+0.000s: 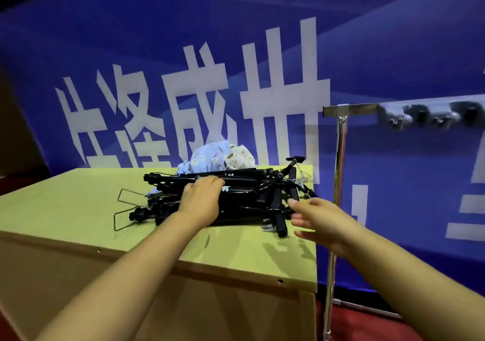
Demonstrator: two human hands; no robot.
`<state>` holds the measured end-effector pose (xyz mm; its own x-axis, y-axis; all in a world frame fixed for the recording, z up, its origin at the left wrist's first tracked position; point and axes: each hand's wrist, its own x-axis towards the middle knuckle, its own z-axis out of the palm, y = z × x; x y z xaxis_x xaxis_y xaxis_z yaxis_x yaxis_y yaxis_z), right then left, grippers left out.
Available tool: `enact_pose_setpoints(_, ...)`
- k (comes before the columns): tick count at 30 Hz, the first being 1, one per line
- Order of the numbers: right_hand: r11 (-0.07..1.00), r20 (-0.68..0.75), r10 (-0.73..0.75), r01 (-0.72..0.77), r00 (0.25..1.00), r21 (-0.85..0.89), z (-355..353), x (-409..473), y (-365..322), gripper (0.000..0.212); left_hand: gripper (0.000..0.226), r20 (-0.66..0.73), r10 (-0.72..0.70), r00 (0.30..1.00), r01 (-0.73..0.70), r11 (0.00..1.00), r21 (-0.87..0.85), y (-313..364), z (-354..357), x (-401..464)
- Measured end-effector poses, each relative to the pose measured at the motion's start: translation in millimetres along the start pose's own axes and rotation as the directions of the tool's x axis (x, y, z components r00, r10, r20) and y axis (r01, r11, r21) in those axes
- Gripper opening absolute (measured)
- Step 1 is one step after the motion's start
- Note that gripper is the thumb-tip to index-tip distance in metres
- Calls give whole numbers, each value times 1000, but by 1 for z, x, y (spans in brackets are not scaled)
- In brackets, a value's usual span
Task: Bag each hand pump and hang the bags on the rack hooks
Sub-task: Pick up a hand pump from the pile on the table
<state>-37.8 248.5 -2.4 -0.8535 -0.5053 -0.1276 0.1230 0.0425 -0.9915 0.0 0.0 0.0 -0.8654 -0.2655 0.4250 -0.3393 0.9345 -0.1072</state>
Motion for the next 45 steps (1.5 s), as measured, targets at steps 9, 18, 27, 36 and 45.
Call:
enact_pose_setpoints(9,988,-117,77,-91,990,-127,42,125,-9,34,28,94,-65,993,69,997,-38,-33,47,27)
enact_pose_setpoints(18,958,3,279,-278,960,-63,38,139,-27,20,17,39,8,999,17,805,-593,-54,47,20)
enact_pose_setpoints(27,988,39,150,-151,988,40,35,123,-43,22,16,11,25,1000,-13,787,-617,-47,52,7)
enact_pose_setpoints(36,950,370,-188,73,910,302,36,75,-72,27,29,-174,99,980,-155,924,-349,-8,13,14)
enact_pose_setpoints(45,877,-9,-18,12,1000,-480,41,94,-63,20,41,-265,-313,912,-12,626,-780,0,-38,18)
